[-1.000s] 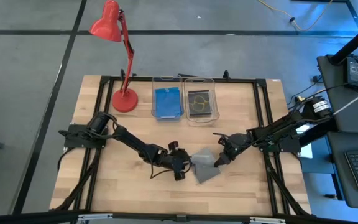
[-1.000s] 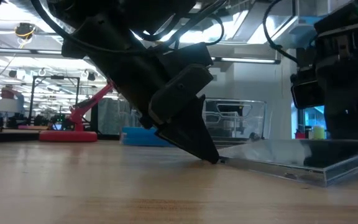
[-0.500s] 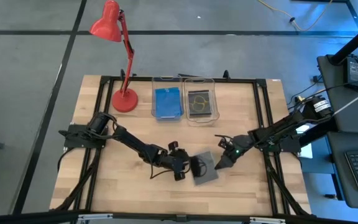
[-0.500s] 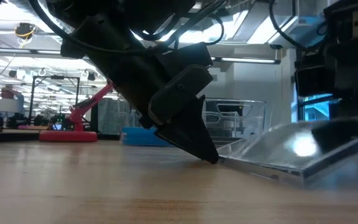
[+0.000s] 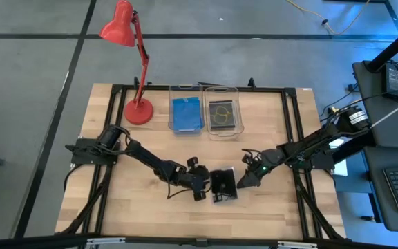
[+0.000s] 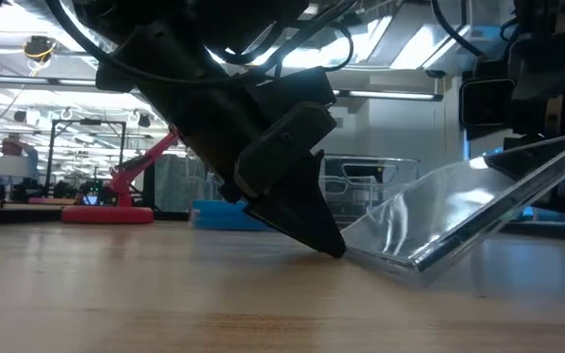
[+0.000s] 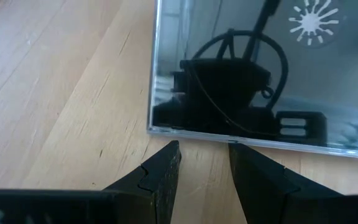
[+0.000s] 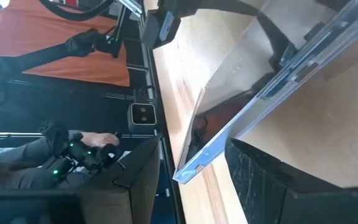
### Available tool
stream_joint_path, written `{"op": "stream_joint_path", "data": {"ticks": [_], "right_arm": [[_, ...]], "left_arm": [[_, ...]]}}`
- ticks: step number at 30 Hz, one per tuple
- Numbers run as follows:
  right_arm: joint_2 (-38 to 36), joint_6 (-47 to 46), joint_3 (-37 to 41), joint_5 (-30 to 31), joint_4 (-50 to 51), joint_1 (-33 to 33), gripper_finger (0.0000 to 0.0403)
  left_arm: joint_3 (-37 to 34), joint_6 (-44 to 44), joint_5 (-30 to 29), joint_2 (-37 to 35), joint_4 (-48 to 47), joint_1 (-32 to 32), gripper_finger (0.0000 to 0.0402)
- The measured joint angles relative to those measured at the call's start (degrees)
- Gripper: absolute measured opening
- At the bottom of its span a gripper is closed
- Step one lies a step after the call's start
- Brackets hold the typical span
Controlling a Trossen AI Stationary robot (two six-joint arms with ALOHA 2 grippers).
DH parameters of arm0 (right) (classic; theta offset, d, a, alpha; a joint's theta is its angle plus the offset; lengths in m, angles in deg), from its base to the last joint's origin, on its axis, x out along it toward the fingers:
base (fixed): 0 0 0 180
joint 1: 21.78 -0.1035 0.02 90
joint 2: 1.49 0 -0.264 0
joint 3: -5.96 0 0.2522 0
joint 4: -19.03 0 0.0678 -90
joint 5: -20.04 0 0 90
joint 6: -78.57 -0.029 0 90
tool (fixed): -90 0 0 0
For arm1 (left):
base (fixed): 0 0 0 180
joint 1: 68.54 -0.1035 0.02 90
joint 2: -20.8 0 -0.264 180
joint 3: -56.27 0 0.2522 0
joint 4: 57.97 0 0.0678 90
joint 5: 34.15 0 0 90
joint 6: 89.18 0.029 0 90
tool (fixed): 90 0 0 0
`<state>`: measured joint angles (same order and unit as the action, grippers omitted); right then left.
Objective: Pick & place jewel cases by type
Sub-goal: Put the black CD case into the right transparent bin
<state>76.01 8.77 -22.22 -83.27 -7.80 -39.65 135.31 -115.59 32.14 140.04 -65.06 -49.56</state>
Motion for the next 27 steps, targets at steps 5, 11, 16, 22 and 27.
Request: {"op": "stream_joint_path", "data": {"ticks": [5,11,16,22,27], "right_arm": [[0.0,2.6,0.1,1.2,-2.2,0.0,0.019],[0.4,4.7,-0.1,10.0,-4.1,0.4,0.019],[3.6,6.0,-2.8,9.6,-1.2,1.2,0.019],[8.5,4.5,-6.3,6.8,0.5,1.7,0.019],[9.2,6.8,-7.1,4.6,0.5,2.2,0.019]], "left_arm": [[0.0,0.0,-0.3,0.0,0.0,0.0,0.0143],[0.1,-0.1,-0.6,0.3,1.8,-0.1,0.0143],[0.0,-0.1,-0.7,0.3,2.5,-0.1,0.0143],[0.0,-1.8,-0.6,0.3,2.4,-0.1,0.0143],[0.0,-1.9,-0.4,0.2,2.4,-0.1,0.0143]]}}
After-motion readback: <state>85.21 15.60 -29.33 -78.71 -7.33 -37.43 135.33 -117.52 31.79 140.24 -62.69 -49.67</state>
